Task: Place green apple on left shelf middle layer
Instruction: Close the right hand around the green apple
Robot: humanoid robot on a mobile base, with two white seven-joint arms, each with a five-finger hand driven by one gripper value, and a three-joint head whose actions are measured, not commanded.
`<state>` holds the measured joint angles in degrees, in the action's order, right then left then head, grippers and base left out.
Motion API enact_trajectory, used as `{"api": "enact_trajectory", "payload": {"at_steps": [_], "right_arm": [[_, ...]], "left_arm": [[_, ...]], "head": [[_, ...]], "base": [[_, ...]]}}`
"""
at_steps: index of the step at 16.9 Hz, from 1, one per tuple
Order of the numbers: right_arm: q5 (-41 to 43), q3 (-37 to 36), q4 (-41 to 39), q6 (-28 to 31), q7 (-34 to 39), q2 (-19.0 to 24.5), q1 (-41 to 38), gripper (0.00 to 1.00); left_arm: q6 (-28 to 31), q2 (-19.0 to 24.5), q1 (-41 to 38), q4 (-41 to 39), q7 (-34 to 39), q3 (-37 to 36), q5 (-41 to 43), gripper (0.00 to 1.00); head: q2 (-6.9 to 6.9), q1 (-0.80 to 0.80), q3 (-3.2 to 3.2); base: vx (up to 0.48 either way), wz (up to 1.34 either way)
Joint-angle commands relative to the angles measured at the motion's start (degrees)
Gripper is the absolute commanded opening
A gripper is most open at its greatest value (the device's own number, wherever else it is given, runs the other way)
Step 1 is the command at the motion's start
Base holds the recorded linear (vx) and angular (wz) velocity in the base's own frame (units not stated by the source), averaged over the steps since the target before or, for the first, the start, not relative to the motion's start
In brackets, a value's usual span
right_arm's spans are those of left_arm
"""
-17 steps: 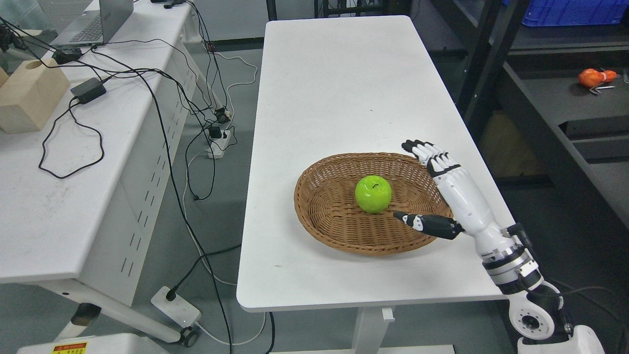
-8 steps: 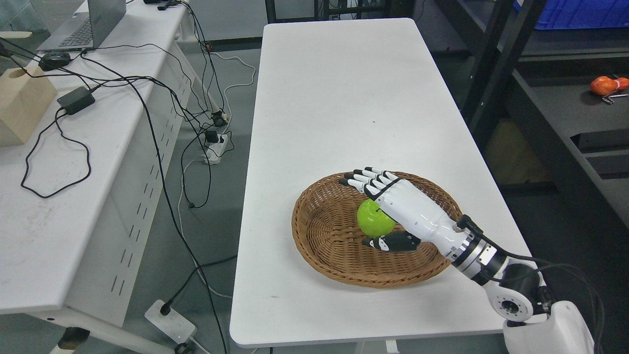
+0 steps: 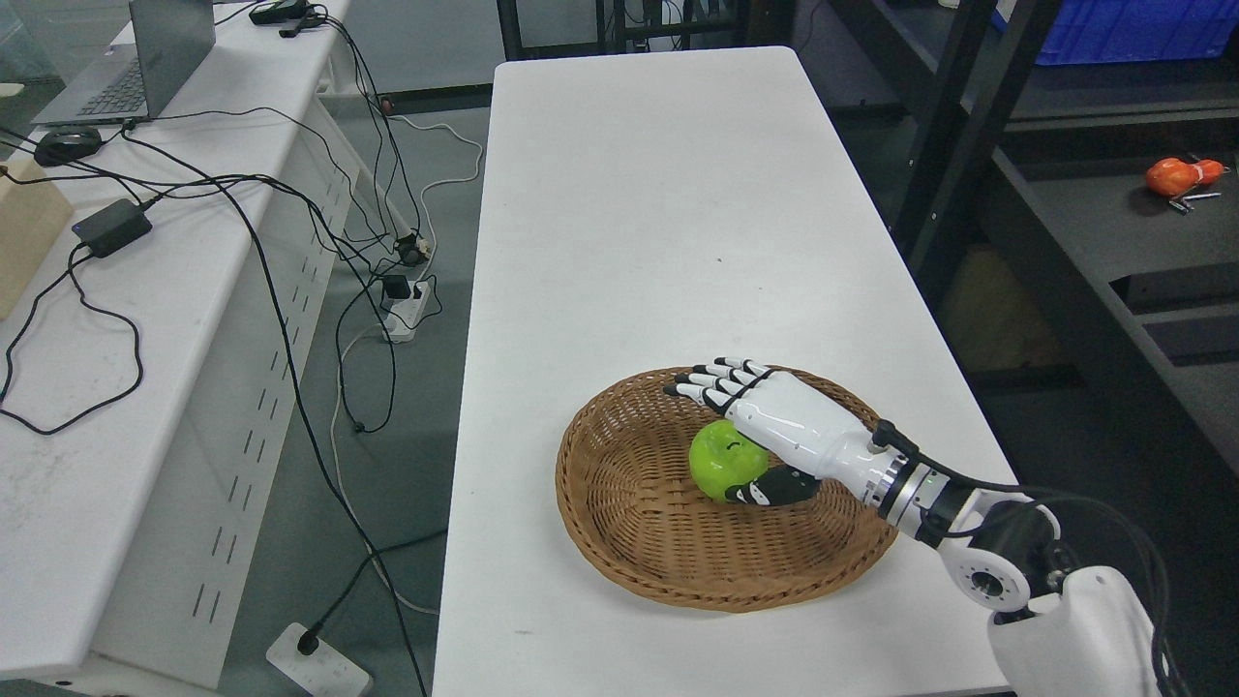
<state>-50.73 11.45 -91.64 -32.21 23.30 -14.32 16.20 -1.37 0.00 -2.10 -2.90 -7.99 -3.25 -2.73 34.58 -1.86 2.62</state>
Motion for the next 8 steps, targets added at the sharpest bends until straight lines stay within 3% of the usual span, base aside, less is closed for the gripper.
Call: {"api": "enact_trajectory", "payload": {"at_steps": [1,8], "right_arm": [[-1.4,3.8,3.9,-0.1,0.2,-4.2,0.9,1.00],[-1.6,5.1,5.3,-0.4,1.2,-5.6,3.0,1.00]], "left_arm": [[-0.1,1.0,0.0,0.0,0.0,0.0,0.0,1.00],[0.0,1.0,0.0,0.0,0.0,0.0,0.0,1.00]], "head": [[0.00,0.00,0.00],[0.00,0.00,0.00]], "base": [[0.072,-0.01],[0.013,0.00]]}}
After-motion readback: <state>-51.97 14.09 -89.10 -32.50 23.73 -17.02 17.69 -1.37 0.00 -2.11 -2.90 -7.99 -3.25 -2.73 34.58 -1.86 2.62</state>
